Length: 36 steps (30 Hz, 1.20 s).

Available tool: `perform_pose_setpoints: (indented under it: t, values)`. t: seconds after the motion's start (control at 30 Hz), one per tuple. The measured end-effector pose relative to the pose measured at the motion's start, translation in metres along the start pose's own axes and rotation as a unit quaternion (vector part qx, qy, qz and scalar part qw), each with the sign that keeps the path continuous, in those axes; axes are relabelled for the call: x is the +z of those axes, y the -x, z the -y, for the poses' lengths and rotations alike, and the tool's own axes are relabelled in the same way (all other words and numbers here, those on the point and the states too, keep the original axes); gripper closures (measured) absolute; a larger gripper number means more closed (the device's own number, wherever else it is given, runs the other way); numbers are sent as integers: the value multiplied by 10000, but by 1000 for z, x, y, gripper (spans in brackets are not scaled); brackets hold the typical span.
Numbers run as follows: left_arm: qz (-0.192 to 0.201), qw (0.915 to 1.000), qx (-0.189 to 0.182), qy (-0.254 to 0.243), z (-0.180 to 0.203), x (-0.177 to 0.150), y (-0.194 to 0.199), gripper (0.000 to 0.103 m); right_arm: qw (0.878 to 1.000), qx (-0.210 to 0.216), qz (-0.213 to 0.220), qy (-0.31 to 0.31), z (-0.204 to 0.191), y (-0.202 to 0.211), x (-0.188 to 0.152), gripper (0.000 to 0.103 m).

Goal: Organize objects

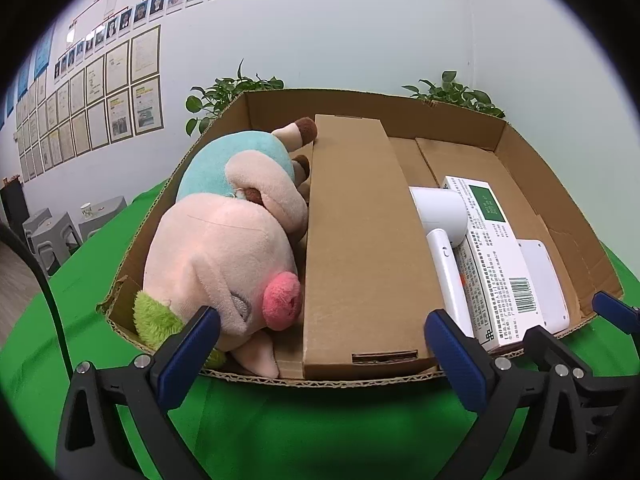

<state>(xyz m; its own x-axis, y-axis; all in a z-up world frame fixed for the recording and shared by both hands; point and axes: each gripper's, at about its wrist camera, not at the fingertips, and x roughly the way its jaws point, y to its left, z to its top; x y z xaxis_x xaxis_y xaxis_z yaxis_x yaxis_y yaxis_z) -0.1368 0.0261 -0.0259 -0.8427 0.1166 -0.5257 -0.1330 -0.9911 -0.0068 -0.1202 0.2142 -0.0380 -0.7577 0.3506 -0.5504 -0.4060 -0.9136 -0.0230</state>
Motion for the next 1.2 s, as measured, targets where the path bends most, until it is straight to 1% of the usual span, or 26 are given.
perform_pose_setpoints:
  t: [1.2]
  values:
    - [-1, 10000, 19, -17, 3, -2, 4, 1, 10000, 62, 9, -23, -2, -1, 3, 0]
